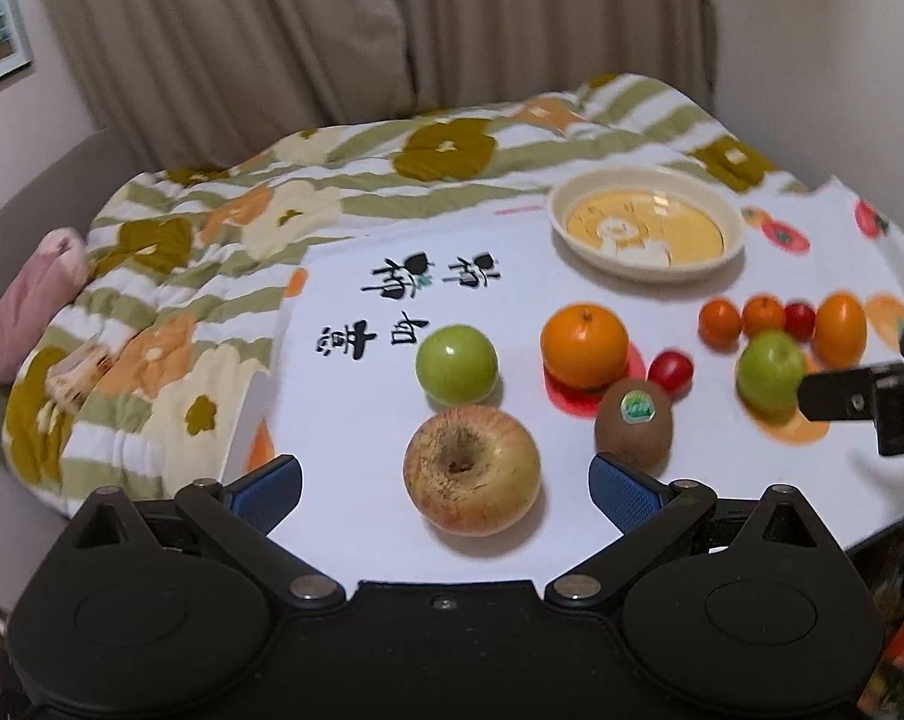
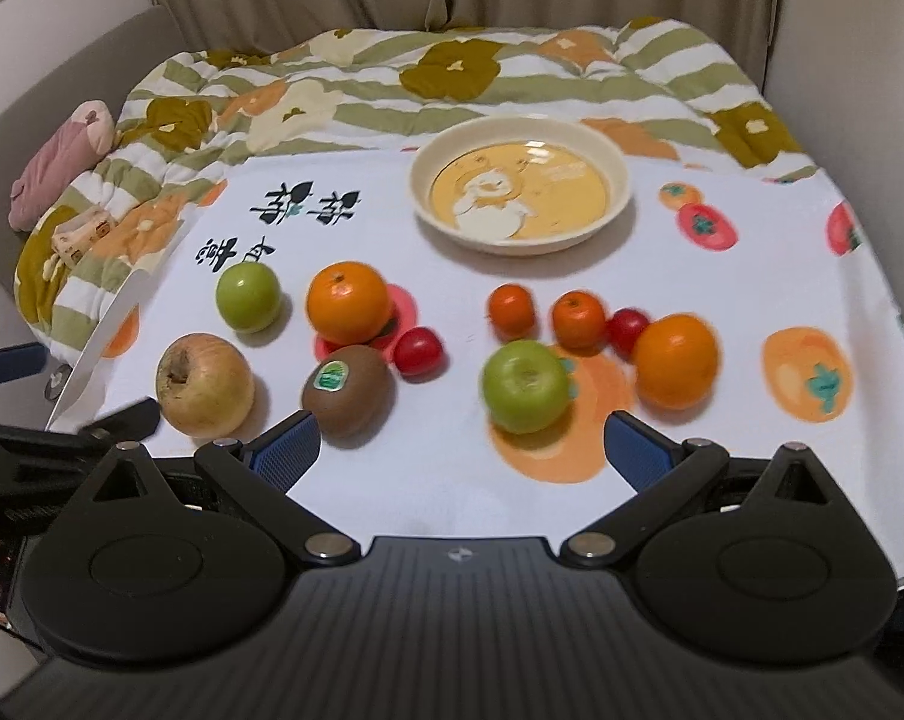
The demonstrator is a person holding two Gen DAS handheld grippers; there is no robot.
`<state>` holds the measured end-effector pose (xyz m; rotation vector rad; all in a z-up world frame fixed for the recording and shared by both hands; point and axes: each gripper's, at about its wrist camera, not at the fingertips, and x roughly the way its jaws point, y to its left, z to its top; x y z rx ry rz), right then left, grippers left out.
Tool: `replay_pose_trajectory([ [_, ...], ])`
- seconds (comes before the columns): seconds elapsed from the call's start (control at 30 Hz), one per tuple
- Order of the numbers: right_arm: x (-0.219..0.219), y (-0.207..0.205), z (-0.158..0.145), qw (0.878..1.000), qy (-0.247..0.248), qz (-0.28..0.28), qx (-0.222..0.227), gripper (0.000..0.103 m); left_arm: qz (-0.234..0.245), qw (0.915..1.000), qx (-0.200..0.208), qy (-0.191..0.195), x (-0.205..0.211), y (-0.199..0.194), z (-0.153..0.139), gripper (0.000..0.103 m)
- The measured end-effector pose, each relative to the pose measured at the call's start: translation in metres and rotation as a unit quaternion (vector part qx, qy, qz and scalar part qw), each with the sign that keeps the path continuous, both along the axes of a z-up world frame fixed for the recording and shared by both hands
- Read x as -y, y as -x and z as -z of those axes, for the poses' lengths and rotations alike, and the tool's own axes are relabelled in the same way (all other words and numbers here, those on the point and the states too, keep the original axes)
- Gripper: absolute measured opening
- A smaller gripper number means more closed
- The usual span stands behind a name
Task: Organize fruits
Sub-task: 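Grasp the red-yellow apple with the left tool while the right tool grasps the kiwi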
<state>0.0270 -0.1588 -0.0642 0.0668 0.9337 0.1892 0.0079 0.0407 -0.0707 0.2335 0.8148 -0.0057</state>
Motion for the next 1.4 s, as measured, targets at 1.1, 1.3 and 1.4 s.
replay_pose_trajectory([
  [1.1, -0.09, -0.064, 0.083, 0.994, -0.02, 0.084, -0.062, 0.083, 0.178, 0.9832, -0.032, -0.023, -0.017, -0.047, 0.074, 0.08],
  [1.3, -0.096, -0.069, 0.087, 0.994, -0.018, 0.081, -0.065, 0.079, 0.175, 0.9839, -0.035, -0.013, -0.02, -0.047, 0.074, 0.08],
  [1.4, -0.099, -0.07, 0.087, 0.995, -0.009, 0.079, -0.063, 0.077, 0.174, 0.9842, -0.035, -0.009, -0.022, -0.046, 0.074, 0.08],
])
